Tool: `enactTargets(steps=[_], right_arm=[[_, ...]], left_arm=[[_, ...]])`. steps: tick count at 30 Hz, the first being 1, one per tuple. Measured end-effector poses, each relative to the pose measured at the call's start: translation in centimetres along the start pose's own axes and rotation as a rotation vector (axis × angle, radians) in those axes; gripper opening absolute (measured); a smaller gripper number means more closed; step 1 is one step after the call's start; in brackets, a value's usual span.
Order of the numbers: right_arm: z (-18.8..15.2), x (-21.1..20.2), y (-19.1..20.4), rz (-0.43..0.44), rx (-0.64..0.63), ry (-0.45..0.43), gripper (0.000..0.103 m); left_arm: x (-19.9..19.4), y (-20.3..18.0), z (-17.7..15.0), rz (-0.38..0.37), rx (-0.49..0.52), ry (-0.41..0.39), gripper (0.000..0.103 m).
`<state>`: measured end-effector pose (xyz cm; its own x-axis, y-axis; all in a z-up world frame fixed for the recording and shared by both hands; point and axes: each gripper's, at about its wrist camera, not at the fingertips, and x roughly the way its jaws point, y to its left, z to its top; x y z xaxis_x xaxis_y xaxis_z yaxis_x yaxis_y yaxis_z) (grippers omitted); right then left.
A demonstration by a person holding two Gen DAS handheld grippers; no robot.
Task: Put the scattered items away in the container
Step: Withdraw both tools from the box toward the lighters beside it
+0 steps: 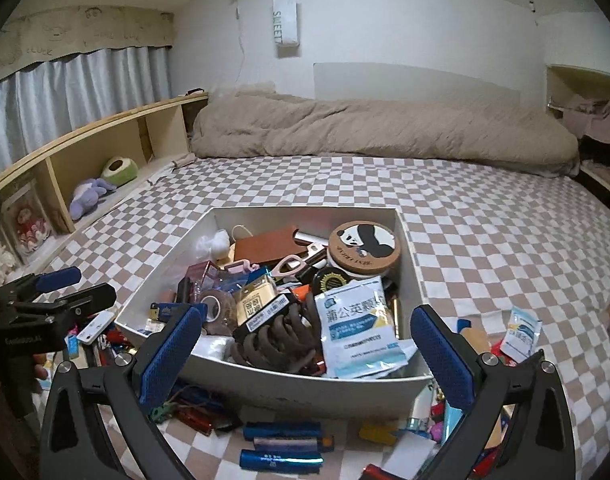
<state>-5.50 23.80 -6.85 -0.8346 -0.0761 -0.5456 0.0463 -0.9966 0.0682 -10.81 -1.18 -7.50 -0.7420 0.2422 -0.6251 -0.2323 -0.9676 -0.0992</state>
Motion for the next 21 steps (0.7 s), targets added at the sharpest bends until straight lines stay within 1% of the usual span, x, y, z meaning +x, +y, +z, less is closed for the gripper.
enactTargets(steps=[9, 15, 21], right_arm=[[-1.2, -1.5, -0.8, -0.044, -0.015, -0.063, 0.103], [-2.3, -1.9, -1.4, -0.080, -0.033, -0.073, 0.103], [-2.8, -2.1, -2.1, -0.079, -0.022, -0.075, 0.103]], left_arm=[[0.2, -0.2, -1.0, 0.009, -0.016, 0.008, 0.103], [-0.2, -0.4, -1.3, -0.003, -0.028, -0.015, 0.103], [-0.7, -1.0, -1.5, -0.001, -0.012, -0.045, 0.103]])
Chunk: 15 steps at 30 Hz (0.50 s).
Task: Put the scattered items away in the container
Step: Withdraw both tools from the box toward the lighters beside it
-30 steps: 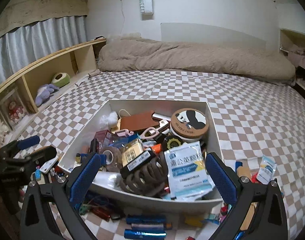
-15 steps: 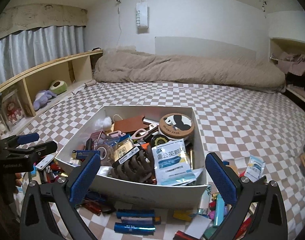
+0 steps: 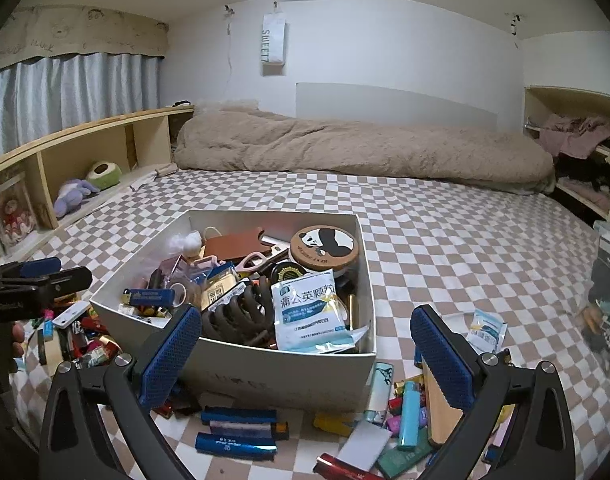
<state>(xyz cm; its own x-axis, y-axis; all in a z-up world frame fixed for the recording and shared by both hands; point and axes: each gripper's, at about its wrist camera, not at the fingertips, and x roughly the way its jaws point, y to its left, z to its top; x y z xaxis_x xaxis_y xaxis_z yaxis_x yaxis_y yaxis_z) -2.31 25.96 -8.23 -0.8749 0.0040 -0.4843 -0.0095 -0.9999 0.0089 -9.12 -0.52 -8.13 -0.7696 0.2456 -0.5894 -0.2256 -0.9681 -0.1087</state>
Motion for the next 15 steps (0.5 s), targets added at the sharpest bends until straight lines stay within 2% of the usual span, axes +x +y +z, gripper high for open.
enactTargets(steps=[9, 15], right_arm=[[-1.2, 0.0, -0.3, 0.024, 0.014, 0.008, 0.103], [-3.2, 0.5, 0.6, 0.032, -0.014, 0.047, 0.103]], left_arm=[[0.7, -0.8, -1.2, -0.013, 0.008, 0.019, 0.103], [1.2, -1.2, -2.3, -0.032, 0.000, 0.041, 0.103]])
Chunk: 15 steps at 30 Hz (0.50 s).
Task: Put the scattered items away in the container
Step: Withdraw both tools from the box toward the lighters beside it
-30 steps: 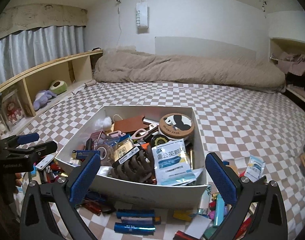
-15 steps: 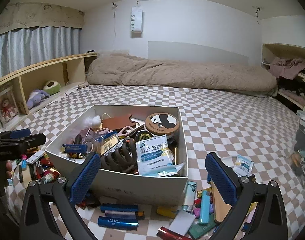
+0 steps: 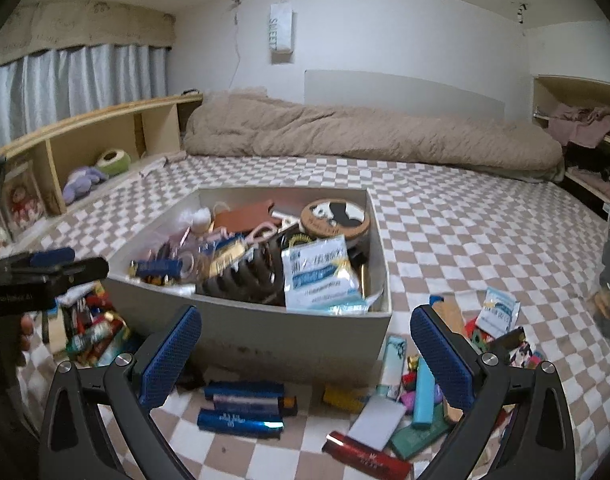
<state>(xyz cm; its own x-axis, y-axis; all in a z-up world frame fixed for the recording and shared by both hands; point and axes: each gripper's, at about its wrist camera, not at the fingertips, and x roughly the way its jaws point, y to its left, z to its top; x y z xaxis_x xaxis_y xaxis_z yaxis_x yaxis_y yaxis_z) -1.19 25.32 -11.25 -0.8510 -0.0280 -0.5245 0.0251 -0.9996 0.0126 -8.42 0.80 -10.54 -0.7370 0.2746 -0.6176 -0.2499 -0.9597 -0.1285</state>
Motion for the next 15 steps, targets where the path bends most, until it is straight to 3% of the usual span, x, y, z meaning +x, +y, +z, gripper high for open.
enactTargets(steps=[15], right_arm=[[-5.1, 2.1, 1.6, 0.025, -0.010, 0.117, 0.103]], left_arm=[[1.0, 0.0, -2.9, -0.012, -0.038, 0.062, 0.103]])
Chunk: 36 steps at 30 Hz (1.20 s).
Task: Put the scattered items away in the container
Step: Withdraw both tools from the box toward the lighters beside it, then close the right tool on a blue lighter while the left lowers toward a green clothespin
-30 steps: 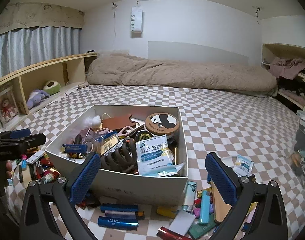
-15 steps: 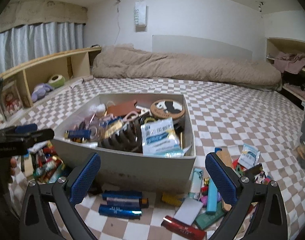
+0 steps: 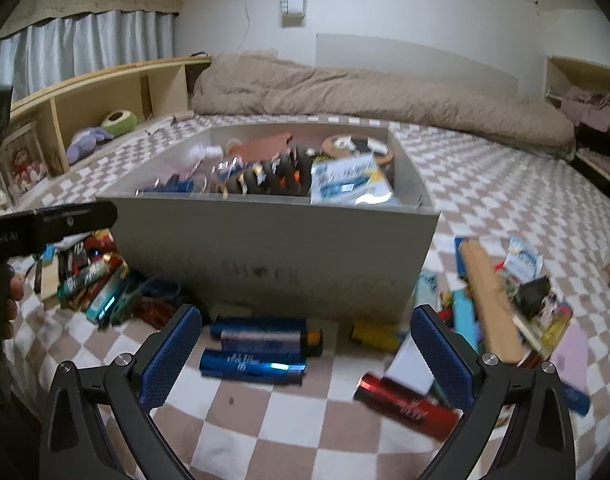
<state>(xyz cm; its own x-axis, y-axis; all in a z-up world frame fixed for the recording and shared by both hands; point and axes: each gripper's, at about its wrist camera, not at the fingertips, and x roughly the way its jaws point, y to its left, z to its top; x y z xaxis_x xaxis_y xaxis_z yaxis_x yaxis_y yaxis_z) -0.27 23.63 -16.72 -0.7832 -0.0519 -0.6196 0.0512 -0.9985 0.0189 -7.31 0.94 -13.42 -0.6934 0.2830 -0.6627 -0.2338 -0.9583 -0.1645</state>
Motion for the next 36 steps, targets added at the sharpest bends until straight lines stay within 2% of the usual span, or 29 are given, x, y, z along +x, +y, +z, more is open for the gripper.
enactTargets(steps=[8, 14, 18, 24, 30, 32, 34, 36], right_arm=[[-2.0, 2.0, 1.2, 0.042, 0.008, 0.080, 0.103], [-2.7, 3.3, 2.0, 0.083, 0.045, 0.141, 0.103], [-3.1, 4.1, 2.1, 0.093, 0.101, 0.183, 0.103], [-3.1, 4.8, 2.8, 0.053, 0.096, 0.190, 0.103], [-3.4, 5.2, 3.5, -0.030, 0.036, 0.187, 0.103], [-3.4, 5.0, 3.2, -0.040, 0.040, 0.179, 0.095], [-3.5, 4.9, 2.8, -0.040, 0.053, 0.175, 0.083], [-3.5, 4.7, 2.5, -0.035, 0.055, 0.174, 0.083]], left_arm=[[0.3, 2.0, -2.7, 0.089, -0.037, 0.044, 0.103], [0.5, 2.7, -4.3, 0.136, -0.024, 0.095, 0.103], [0.5, 3.3, -4.8, 0.135, -0.039, 0.109, 0.103], [0.7, 3.6, -4.9, 0.117, -0.062, 0.123, 0.103], [1.1, 3.1, -5.1, 0.099, -0.058, 0.134, 0.103], [1.3, 2.8, -5.2, 0.091, -0.049, 0.134, 0.103], [1.6, 2.5, -5.3, 0.082, -0.041, 0.135, 0.103], [1.7, 2.2, -5.4, 0.074, -0.030, 0.129, 0.103]])
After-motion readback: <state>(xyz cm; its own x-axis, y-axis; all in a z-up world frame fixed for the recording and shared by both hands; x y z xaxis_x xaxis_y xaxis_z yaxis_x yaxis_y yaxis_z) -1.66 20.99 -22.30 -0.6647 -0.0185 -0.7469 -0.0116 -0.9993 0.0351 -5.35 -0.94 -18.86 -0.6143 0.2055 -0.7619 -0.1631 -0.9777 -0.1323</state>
